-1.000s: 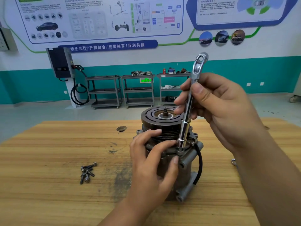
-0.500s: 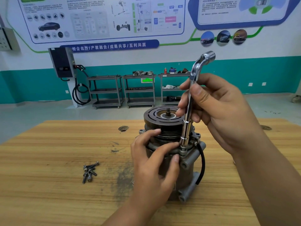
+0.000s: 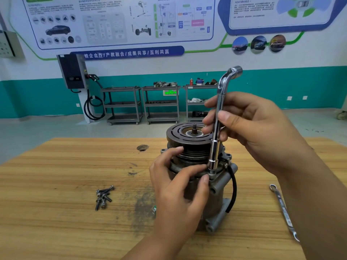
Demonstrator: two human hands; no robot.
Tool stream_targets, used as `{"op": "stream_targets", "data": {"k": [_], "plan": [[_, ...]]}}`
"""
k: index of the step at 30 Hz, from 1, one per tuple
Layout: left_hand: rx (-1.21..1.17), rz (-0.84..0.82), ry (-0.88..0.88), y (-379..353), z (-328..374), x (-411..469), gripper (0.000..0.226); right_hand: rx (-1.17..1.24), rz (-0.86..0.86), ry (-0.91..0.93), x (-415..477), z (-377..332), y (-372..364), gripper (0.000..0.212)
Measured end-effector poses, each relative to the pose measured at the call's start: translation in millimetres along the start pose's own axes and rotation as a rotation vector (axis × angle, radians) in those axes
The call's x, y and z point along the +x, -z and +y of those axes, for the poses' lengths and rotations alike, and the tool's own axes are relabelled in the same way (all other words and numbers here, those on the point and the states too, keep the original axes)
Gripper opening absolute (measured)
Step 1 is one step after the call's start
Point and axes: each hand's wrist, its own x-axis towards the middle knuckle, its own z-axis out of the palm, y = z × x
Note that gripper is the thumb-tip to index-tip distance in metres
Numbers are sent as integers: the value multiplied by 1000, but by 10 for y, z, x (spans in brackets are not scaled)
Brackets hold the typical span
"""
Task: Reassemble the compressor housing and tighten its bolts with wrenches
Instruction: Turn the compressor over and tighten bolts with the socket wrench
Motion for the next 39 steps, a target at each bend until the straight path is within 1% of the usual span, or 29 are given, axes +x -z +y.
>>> {"op": "stream_targets", "data": {"k": [5,9,11,13,15,17,19,22,24,27,30,34,39], "plan": [[16,0,-2,-6,-4,-6,18,-41,-16,29,-4,-19,-50,18],[-4,3,14,3,6,-25,14,-58,10,28,-2,-13,-40,19],[-59,38,49,17,23,20,9,-56,12,25,0,-5,-31,20],[-100,108,57,31,62,138,12,-60,2,20,3,7,-20,22],[-138,138,50,44,133,327,16,-66,-20,16,1,5,-10,26],[-174,94,16,61,217,549,16,-61,-46,14,1,0,-17,31],[-273,12,9,76,298,762,13,-58,-40,19,1,-4,-17,31],[-363,-68,57,66,327,990,6,-71,-4,49,3,-4,-5,25],[-440,-136,116,45,317,1074,7,-68,-1,66,5,13,-5,18],[-605,-235,219,20,282,1125,7,-39,0,75,17,77,1,15],[-708,-265,272,44,250,1136,11,-19,-24,92,33,142,12,16],[-822,-277,314,54,270,1111,14,66,-47,115,44,206,25,17],[-812,-291,348,20,285,1092,6,85,-73,116,54,247,72,24]]}}
